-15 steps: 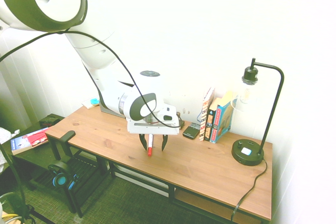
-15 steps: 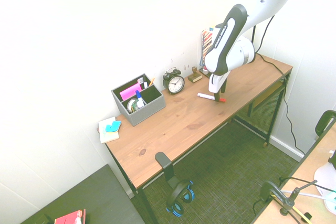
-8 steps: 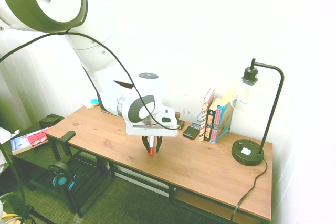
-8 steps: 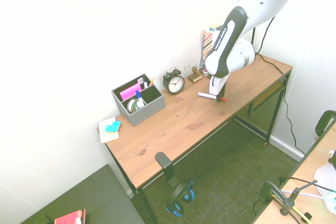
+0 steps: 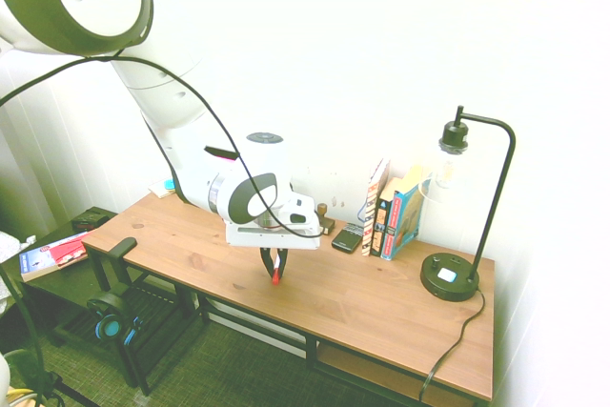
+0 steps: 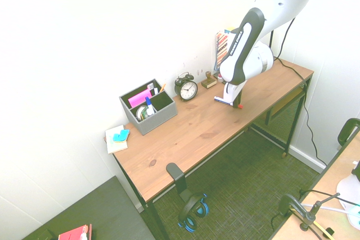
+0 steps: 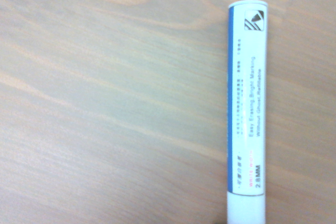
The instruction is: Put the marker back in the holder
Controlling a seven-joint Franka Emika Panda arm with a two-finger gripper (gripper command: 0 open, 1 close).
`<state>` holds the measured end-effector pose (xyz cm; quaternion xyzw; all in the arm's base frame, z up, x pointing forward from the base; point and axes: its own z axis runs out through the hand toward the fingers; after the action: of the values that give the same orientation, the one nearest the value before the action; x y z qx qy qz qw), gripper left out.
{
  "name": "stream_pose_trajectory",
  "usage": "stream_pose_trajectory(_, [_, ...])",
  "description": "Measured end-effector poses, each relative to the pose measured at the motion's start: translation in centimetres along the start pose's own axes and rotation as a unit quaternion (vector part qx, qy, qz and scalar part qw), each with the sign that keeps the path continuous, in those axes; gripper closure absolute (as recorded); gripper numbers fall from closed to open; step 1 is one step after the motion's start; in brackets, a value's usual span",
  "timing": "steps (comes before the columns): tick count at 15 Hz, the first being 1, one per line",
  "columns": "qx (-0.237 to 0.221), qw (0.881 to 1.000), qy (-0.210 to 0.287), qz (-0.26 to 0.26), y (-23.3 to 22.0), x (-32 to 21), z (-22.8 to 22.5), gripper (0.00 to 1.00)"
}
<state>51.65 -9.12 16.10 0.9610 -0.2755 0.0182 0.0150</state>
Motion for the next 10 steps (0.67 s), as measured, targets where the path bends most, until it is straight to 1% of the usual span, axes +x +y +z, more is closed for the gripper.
stream_pose_trajectory(2, [-0.011,0.999,-0.026,0.044,-0.9,-0.2,-3.0,1.0])
stream_pose_trajectory(4, [-0.007,0.996,-0.053,0.076,-3.1,-1.1,-9.0,1.0])
stream_pose_trajectory(5, [-0.008,0.993,-0.073,0.097,-4.3,-2.2,-12.2,1.0])
stream_pose_trajectory(6, [-0.018,0.988,-0.097,0.116,-5.5,-3.8,-14.5,1.0])
stream_pose_trajectory(8, [-0.041,0.977,-0.14,0.157,-8.6,-6.0,-17.7,1.0])
stream_pose_trajectory(10, [-0.058,0.971,-0.128,0.195,-11.1,-6.9,-18.5,1.0])
